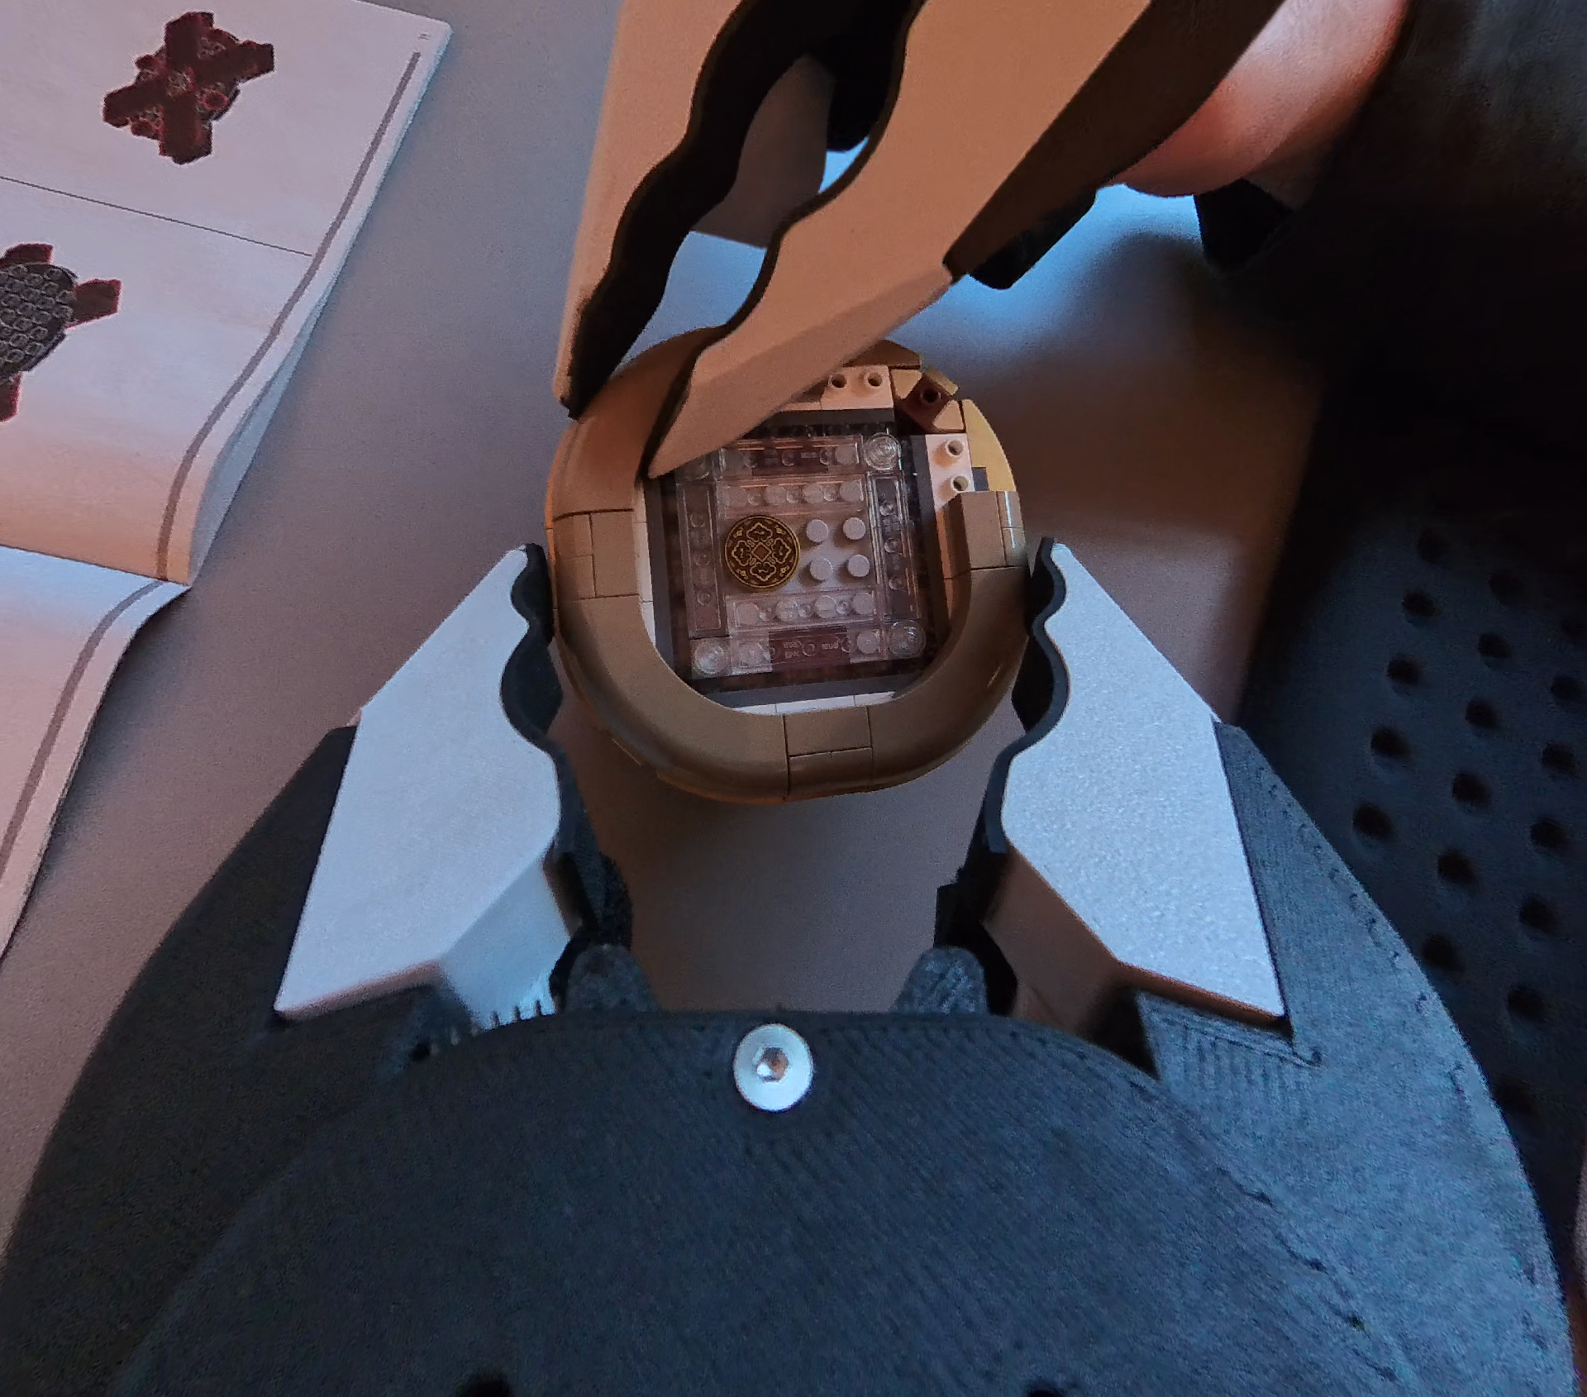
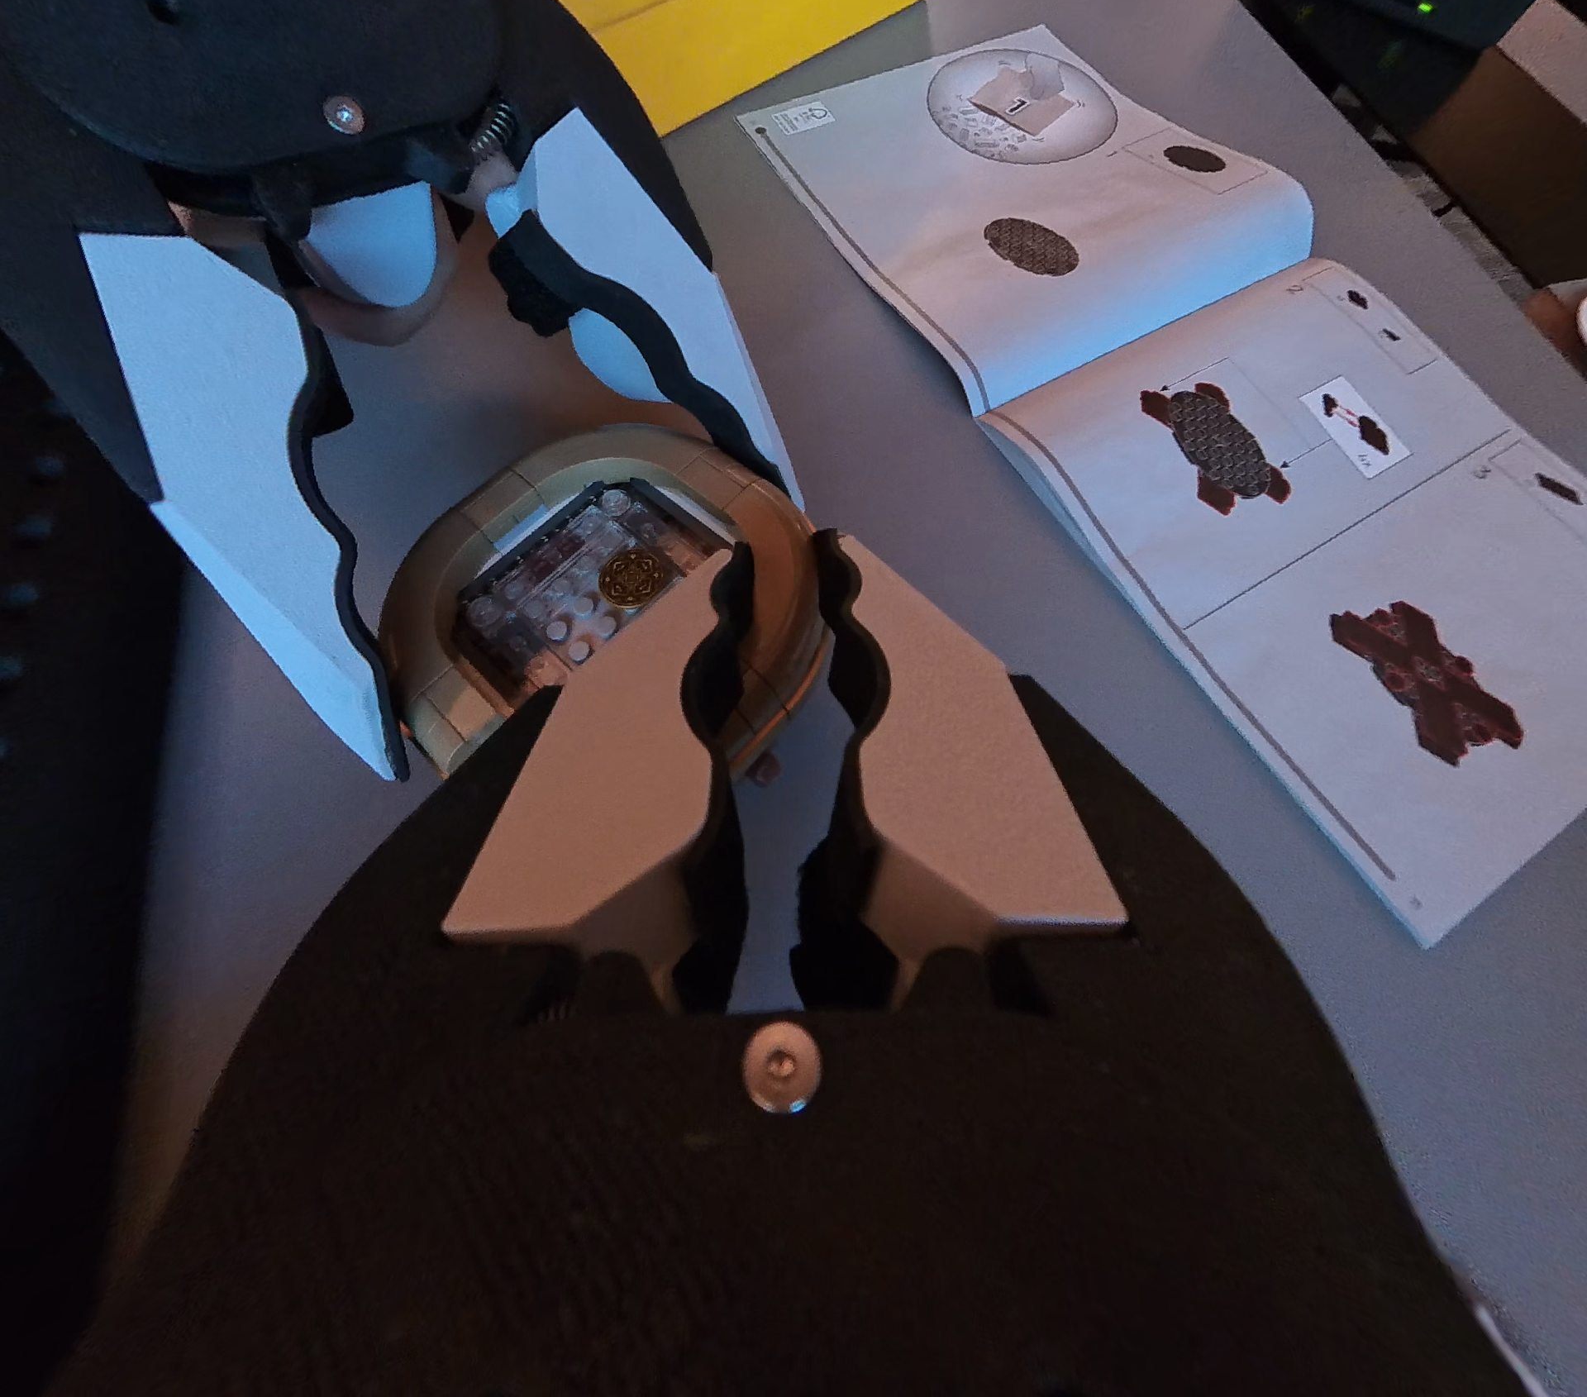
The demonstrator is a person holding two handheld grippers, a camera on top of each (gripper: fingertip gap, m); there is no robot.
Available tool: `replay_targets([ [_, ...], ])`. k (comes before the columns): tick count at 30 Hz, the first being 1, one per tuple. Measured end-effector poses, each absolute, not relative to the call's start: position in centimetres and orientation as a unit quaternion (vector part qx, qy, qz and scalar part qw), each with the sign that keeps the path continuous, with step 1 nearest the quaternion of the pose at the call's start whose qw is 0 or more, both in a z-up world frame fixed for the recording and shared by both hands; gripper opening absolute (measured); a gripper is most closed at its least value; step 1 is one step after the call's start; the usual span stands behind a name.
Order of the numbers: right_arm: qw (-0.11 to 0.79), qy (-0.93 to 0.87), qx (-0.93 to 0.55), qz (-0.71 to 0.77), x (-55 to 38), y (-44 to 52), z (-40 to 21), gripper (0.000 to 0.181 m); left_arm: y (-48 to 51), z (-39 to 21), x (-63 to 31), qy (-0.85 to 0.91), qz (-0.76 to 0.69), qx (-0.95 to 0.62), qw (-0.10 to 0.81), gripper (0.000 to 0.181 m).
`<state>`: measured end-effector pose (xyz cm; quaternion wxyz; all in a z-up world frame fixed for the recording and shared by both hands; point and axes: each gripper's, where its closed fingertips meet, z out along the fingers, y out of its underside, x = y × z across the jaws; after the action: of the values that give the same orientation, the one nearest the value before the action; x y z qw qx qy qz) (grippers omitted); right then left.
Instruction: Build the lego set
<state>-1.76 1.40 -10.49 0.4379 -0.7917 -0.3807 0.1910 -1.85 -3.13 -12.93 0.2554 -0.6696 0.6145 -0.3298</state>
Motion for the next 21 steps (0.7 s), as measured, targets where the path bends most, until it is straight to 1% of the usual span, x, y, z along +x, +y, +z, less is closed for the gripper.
replay_targets([
  [6,0.425,-0.354,-0.8,0.233,-1.7,1.5,-10.5,0.012,-3.1,-13.0,-1.9,0.614,-0.328,-0.674,0.248,0.11],
  [14,0.432,-0.328,-0.794,0.273,-1.8,1.6,-10.1,0.014,-3.1,-13.2,-2.0,0.624,-0.326,-0.67,0.236,0.11],
  [16,0.522,-0.244,-0.72,0.387,-0.8,2.2,-3.8,0.013,-3.6,-13.3,-2.0,0.632,-0.326,-0.665,0.228,0.11],
  [17,0.544,-0.216,-0.714,0.384,1.0,2.8,-2.4,0.013,-3.6,-13.3,-2.0,0.633,-0.325,-0.665,0.227,0.11],
  [18,0.556,-0.226,-0.726,0.336,2.2,3.1,-2.7,0.013,-3.6,-13.3,-2.0,0.635,-0.325,-0.663,0.227,0.11],
  [19,0.553,-0.247,-0.736,0.301,2.6,2.9,-3.4,0.013,-3.6,-13.3,-2.0,0.637,-0.325,-0.661,0.227,0.11],
  [21,0.524,-0.267,-0.75,0.303,2.4,2.1,-4.9,0.014,-3.6,-13.2,-1.9,0.637,-0.329,-0.657,0.233,0.11],
])
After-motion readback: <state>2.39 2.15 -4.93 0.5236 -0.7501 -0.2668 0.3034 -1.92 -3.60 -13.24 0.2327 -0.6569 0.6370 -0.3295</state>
